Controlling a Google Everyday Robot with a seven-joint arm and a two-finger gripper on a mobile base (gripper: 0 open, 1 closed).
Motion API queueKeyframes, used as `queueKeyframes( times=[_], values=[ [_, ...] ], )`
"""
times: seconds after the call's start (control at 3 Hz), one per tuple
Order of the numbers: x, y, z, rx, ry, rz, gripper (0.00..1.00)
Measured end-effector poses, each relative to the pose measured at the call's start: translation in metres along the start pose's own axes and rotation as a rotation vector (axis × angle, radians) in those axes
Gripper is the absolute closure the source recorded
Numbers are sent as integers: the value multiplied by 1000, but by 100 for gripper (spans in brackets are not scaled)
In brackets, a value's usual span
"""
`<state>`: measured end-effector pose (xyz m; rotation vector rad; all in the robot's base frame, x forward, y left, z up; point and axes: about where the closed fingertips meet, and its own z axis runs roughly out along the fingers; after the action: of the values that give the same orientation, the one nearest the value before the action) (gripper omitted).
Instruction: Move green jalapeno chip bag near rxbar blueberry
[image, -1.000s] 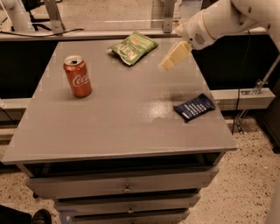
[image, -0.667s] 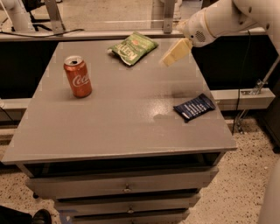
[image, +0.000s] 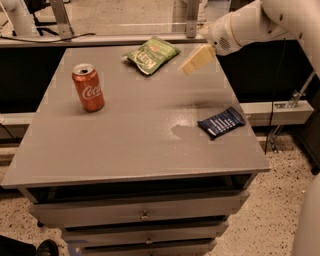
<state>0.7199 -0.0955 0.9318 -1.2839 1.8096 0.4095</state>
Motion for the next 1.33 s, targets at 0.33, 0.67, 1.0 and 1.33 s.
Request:
queueKeyframes(
  times=[0.33, 0.67, 1.0, 1.33],
  values=[
    [-12, -15, 34, 10, -85, 26, 0],
    [-26, -31, 68, 17, -152, 24, 0],
    [-38, -46, 98, 32, -184, 14, 0],
    [-45, -59, 125, 51, -191, 14, 0]
  ],
)
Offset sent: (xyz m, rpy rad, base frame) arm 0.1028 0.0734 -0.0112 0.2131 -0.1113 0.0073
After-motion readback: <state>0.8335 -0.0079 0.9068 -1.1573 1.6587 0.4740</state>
